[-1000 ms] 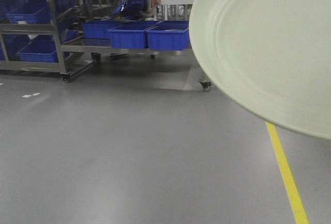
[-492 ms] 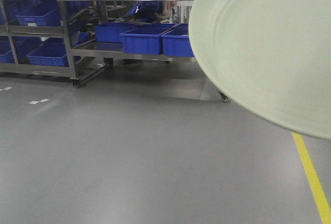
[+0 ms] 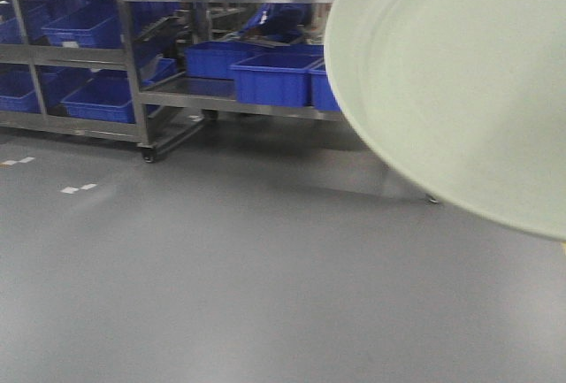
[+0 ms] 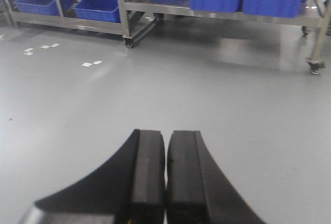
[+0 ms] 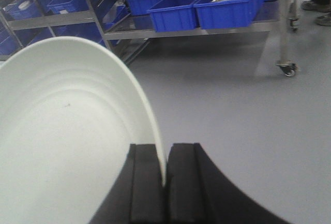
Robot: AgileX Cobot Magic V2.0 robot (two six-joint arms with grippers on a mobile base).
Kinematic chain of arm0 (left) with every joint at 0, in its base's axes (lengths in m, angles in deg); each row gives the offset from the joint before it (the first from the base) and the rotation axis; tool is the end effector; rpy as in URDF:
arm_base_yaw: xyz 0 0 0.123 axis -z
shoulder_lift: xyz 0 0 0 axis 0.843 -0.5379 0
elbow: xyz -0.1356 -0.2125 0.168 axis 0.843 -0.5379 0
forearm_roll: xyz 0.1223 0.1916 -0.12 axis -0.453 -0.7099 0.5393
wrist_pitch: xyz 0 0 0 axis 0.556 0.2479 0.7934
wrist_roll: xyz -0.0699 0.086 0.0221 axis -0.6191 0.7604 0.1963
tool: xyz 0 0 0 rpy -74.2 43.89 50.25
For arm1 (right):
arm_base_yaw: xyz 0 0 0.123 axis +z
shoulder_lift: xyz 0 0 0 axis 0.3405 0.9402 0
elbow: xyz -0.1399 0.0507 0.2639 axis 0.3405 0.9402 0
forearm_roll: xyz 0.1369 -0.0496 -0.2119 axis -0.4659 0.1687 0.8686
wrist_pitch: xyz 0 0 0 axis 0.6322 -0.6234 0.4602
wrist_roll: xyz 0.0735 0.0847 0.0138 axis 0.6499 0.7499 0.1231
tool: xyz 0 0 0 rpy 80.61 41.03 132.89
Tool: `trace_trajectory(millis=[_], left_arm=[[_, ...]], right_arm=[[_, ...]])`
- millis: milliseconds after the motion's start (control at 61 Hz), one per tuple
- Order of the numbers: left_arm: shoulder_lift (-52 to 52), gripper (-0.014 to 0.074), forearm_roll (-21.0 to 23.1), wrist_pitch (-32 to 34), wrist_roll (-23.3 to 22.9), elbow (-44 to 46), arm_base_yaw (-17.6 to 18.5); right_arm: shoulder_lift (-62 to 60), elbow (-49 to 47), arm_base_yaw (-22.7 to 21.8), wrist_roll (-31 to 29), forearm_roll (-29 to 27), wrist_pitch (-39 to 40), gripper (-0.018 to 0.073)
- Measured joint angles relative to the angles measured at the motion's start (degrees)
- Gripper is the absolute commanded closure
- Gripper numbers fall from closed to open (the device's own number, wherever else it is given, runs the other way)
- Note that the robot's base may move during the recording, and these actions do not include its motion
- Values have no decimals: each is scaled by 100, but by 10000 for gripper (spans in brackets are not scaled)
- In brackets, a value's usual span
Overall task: Place green plate on second shelf with right arm
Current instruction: 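Drive the base across the floor toward the shelving of blue bins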
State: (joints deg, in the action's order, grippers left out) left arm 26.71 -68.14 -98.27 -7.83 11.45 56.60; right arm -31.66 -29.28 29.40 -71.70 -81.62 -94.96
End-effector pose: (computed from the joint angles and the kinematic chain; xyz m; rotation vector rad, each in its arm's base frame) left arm 0.0629 -0.0004 0.1831 -0.0202 1.7725 -0.0120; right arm 0.1005 0.0209 0.2779 0.0973 1.7235 0.3831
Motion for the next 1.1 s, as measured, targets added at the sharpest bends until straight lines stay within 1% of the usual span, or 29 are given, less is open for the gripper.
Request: trace_trajectory(millis=[1098], left_arm=[[0,472,0,0,0,0,0]], right_arm=[[0,0,0,0,0,0,512]])
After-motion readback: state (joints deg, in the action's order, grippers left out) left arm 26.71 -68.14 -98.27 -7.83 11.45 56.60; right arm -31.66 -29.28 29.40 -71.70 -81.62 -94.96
